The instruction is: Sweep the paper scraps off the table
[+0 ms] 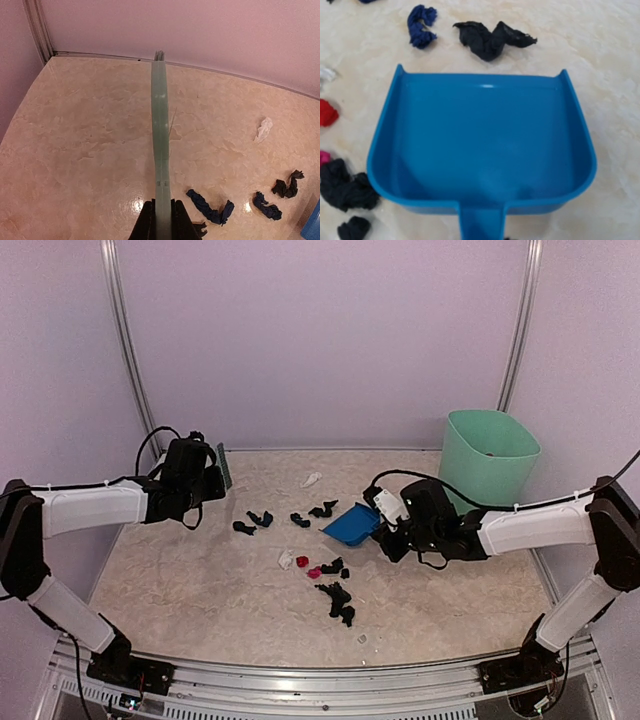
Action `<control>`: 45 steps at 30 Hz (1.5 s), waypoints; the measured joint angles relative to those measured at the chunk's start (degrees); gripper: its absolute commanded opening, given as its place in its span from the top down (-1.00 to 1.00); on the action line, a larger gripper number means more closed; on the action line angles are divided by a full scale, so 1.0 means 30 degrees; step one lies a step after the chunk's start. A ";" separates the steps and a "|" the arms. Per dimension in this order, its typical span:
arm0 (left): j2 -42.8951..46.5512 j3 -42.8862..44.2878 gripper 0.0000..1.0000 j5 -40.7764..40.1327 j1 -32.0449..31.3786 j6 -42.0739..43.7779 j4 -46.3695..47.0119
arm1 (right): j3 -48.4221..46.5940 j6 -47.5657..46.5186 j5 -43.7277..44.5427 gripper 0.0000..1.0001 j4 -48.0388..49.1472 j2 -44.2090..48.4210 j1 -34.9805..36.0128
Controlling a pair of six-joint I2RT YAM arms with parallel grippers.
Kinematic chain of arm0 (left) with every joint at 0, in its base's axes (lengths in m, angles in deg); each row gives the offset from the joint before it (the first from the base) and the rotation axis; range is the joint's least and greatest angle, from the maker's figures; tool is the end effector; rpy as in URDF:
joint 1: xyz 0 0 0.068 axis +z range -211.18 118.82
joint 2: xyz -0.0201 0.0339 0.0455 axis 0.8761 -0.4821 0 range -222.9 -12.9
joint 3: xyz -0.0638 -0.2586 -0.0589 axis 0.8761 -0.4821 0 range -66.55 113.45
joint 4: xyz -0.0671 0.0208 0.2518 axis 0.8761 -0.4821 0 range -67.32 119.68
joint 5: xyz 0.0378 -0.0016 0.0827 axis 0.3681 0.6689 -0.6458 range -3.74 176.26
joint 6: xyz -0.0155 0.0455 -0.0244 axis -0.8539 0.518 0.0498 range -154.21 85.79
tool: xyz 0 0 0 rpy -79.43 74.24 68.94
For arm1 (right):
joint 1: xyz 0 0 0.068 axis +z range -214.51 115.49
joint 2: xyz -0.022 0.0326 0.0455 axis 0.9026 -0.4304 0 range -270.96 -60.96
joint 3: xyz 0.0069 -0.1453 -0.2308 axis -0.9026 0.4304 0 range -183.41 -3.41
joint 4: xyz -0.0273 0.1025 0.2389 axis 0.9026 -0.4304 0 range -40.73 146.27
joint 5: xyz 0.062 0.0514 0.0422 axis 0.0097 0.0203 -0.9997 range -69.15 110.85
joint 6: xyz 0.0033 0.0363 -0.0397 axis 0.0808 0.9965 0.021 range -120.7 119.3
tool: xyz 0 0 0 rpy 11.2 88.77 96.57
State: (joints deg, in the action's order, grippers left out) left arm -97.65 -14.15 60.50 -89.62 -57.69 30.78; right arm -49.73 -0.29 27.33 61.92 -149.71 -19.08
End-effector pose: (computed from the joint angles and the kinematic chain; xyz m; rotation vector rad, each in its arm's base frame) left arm 0.2938 -0.1414 0.2410 -0.1742 2.0505 -0.0834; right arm 0.2297 0.2274 0.1911 -0.7937 2.0800 0.3183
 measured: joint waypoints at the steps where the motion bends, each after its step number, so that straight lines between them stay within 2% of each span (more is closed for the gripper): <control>1: -0.0226 0.0204 1.00 0.0036 -0.0007 0.0153 -0.0313 | 0.0073 -0.0124 -0.0051 1.00 0.0073 0.0000 -0.0036; 6: -0.1086 0.1588 1.00 -0.0036 -0.0109 0.1093 -0.2404 | 0.0109 -0.0342 0.0022 1.00 0.0102 0.0000 -0.0452; 13: -0.3351 0.5756 1.00 -0.0197 -0.1100 0.2681 -0.4597 | 0.0255 -0.0561 0.0656 1.00 0.0248 0.0000 -0.1020; 26: -1.2335 1.7333 1.00 0.0510 -0.1821 0.8021 -0.7111 | 0.0481 -0.1326 -0.0466 1.00 0.1005 -0.1537 -0.1231; 35: -1.6976 2.3409 1.00 0.2106 -0.1836 1.1293 -0.9471 | -0.0583 -0.1290 -0.1231 1.00 0.1362 -0.3002 -0.1275; 39: -1.8156 2.4618 1.00 0.2521 -0.2157 1.2437 -1.0615 | -0.0838 -0.1268 -0.1523 1.00 0.1464 -0.3395 -0.1282; 45: -1.8498 2.4669 1.00 0.2710 -0.3024 1.3202 -1.1387 | -0.1122 -0.1268 -0.1698 1.00 0.1545 -0.3708 -0.1290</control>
State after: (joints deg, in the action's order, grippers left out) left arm -153.14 59.86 68.63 -98.69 -18.09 -3.38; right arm -53.10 -4.10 22.24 66.55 -160.84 -22.95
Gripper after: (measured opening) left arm 0.074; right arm 0.156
